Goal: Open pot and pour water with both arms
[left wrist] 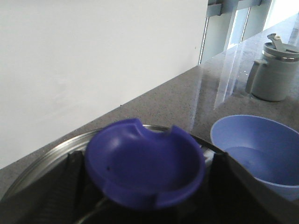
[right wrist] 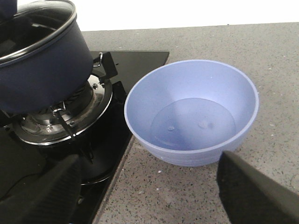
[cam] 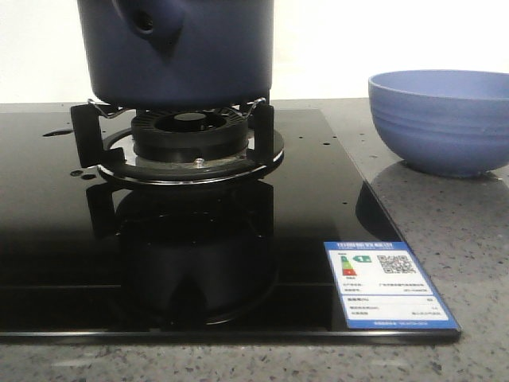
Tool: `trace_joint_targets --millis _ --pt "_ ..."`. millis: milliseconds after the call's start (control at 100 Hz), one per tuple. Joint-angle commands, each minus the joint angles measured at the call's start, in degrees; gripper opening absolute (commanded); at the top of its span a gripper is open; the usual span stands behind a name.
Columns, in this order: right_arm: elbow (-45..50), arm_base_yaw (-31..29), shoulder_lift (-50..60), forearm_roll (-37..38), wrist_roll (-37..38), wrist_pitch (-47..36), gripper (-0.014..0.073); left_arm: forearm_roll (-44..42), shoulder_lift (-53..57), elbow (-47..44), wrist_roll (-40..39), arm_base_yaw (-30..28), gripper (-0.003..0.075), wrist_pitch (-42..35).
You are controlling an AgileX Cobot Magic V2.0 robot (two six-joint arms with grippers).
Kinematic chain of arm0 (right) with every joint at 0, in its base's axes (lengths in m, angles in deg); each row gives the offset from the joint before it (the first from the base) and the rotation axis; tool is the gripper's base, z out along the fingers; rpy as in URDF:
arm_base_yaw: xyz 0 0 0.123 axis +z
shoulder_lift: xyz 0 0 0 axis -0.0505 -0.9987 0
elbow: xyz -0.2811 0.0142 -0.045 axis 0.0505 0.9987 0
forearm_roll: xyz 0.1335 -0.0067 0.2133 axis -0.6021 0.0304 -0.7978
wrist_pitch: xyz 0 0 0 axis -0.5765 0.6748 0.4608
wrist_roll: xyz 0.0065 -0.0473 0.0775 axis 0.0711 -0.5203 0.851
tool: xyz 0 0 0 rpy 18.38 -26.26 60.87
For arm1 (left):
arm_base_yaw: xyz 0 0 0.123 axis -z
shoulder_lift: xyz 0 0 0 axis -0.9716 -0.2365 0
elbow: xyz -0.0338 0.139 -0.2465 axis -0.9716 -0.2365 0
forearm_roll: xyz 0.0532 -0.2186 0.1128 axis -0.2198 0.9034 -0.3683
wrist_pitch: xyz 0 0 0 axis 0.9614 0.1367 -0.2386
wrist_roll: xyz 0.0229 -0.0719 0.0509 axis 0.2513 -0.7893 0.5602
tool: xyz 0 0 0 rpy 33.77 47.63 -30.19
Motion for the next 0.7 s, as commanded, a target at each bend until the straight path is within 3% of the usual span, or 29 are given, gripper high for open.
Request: trace_joint_targets --millis 0,690 --pt "-2.0 -0.1 -0.6 -0.9 -0.6 -3.6 0.0542 4.6 0.8 3.8 0.3 1.0 0.0506 2.8" --pt "-2.0 -0.1 -0.6 -0.9 -0.6 -2.4 0.0542 1.0 -1.0 5.5 0.3 2.5 0.0492 -0.6"
